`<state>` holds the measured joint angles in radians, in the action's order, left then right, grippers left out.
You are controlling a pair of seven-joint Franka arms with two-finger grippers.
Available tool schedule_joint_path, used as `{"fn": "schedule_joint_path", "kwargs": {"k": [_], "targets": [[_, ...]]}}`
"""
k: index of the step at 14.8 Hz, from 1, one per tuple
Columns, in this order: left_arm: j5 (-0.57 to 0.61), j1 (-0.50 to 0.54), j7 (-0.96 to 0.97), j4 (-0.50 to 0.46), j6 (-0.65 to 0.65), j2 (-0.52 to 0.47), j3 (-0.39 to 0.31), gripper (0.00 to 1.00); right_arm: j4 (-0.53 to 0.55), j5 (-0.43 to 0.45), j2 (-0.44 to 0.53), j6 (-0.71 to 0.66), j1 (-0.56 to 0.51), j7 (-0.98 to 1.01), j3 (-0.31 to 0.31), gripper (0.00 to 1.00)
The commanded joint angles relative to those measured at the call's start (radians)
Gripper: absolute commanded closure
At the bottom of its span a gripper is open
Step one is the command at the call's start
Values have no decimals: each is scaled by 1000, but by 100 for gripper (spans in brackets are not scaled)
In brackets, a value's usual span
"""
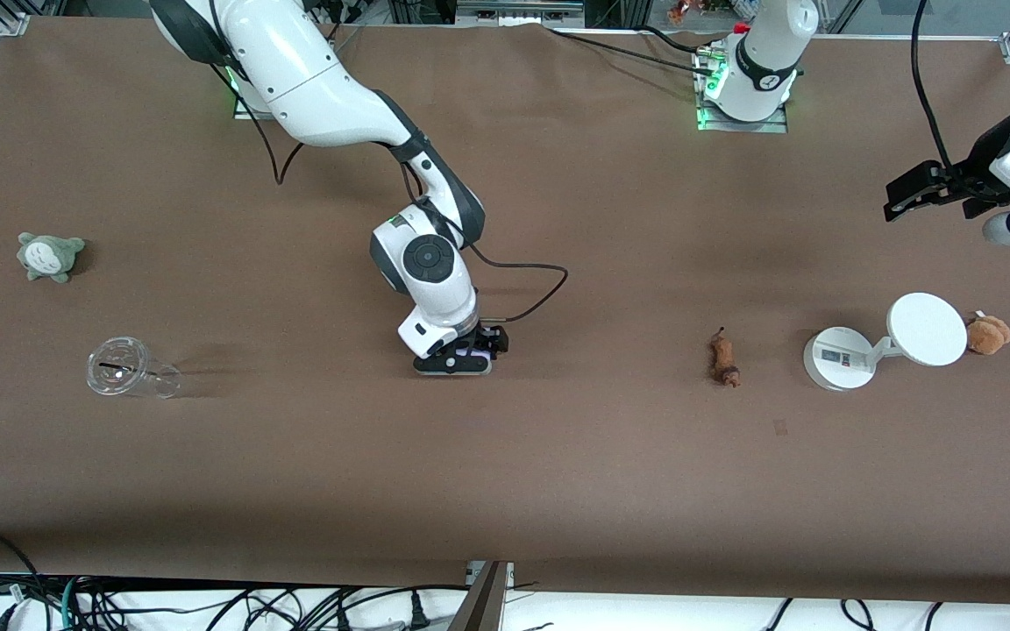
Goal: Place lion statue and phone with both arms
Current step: 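Grasp the white phone with the right gripper while the left gripper withdraws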
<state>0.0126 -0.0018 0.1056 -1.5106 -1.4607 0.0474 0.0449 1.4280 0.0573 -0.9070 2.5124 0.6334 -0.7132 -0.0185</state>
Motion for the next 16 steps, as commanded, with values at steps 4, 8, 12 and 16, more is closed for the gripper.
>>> {"fn": "schedule_joint_path", "kwargs": {"k": [4,8,12,16], "targets": [[27,2,3,26,13,12,7,0,-26,10,-21,5,12,-8,6,62],[24,-1,3,27,8,11,7,0,-24,7,25,-71,-13,23,11,70],[27,-9,0,27,14,11,9,0,-18,-4,138,-303,-84,211,11,71],[27,-10,-6,27,17,6,12,0,-1,-4,256,-527,-208,507,14,71]]}}
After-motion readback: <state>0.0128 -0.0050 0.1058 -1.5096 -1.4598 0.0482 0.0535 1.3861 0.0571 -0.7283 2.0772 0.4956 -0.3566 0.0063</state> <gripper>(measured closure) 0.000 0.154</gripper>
